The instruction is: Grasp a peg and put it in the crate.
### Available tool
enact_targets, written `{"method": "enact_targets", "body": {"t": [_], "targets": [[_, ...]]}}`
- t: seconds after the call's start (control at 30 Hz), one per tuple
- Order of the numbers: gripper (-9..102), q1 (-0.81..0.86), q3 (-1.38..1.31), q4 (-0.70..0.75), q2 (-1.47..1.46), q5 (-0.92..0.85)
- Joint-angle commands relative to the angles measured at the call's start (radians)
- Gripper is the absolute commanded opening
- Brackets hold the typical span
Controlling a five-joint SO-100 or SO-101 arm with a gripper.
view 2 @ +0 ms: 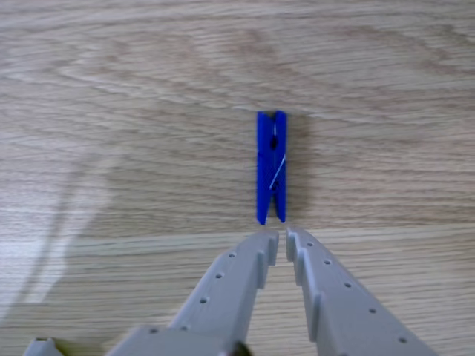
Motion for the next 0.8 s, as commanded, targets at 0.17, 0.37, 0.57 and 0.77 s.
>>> {"method": "enact_targets", "body": {"t": [0.17, 0.37, 0.57, 0.77], "targets": [[19, 0.014, -0.115, -0.018, -0.06, -0.008], [20, 0.014, -0.115, -0.029, -0.112, -0.009], [20, 0.014, -0.112, -0.186, -0.19, -0.02], [20, 0.006, -0.1, -0.252, -0.224, -0.021]]}}
